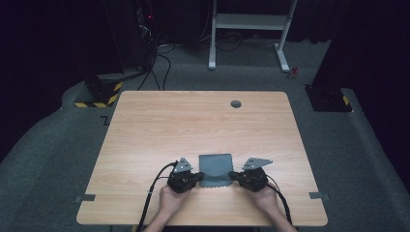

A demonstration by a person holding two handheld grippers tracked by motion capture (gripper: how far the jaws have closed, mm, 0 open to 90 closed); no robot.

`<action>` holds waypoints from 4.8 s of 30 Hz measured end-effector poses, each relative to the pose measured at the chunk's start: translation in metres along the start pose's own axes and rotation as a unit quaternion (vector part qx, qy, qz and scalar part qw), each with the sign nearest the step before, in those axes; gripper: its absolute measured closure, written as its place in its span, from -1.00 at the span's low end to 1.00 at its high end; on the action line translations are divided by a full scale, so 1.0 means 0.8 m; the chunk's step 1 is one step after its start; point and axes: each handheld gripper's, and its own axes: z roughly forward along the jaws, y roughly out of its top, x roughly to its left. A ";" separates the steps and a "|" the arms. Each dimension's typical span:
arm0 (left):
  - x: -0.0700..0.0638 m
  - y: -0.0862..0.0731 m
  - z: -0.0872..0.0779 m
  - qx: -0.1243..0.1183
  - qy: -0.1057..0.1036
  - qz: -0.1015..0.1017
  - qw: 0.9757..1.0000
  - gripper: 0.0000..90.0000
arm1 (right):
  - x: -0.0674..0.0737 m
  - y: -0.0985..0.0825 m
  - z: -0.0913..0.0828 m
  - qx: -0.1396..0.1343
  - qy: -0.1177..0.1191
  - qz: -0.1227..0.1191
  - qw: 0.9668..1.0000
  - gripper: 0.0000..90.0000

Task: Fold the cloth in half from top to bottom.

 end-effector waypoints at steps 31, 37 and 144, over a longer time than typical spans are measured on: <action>-0.016 0.004 -0.020 -0.011 -0.018 0.023 1.000 0.79 | 0.012 -0.001 -0.030 -0.028 0.005 -0.002 1.000 0.82; -0.018 0.017 -0.021 -0.021 -0.017 0.031 0.999 0.73 | 0.011 0.007 -0.016 -0.022 -0.001 0.003 1.000 0.83; 0.057 0.076 0.050 0.059 0.098 0.022 0.993 0.22 | -0.062 0.089 0.067 0.044 -0.130 0.015 0.990 0.70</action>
